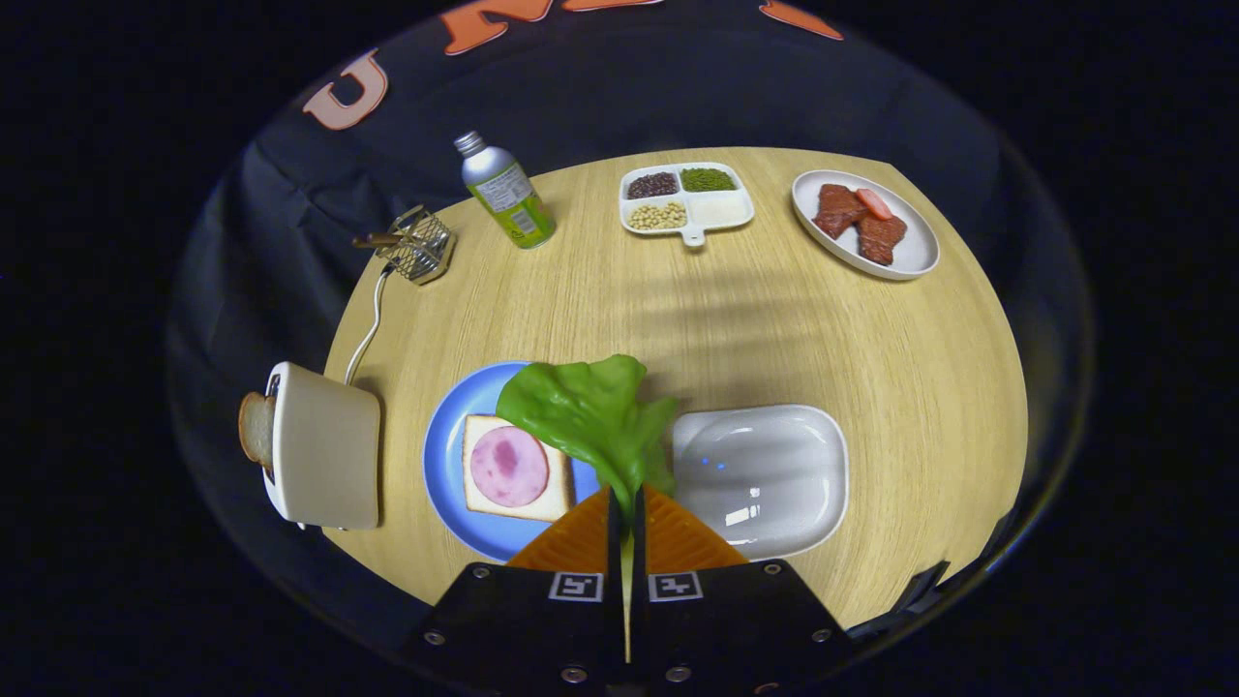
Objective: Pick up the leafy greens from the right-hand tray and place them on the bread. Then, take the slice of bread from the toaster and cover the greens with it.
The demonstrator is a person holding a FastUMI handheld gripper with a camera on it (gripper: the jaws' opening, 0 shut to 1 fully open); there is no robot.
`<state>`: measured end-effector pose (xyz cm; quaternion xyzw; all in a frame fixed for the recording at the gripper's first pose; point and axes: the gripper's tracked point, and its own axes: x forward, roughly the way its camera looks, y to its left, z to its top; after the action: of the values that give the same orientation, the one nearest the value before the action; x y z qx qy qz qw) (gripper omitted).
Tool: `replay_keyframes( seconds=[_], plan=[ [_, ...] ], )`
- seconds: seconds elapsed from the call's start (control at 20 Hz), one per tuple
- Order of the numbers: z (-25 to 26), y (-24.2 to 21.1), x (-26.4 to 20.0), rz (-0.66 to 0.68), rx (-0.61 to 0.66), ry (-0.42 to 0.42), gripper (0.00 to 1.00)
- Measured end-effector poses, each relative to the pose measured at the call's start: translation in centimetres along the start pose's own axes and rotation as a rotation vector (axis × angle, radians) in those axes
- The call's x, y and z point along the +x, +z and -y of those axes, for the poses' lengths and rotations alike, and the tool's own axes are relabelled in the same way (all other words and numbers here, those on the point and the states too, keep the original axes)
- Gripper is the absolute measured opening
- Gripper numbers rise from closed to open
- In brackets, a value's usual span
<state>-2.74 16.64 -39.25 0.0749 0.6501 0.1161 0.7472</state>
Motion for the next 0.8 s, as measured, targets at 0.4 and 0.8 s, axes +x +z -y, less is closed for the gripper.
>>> replay_keyframes(
  seconds=[0.4,0.8],
  plan=[
    [-5.3,0.0,3.6,-0.057,-0.043,0.010,0.03],
    [-7.3,-0.6,5.2,-0.092,-0.078,-0.009,0.23]
  ],
)
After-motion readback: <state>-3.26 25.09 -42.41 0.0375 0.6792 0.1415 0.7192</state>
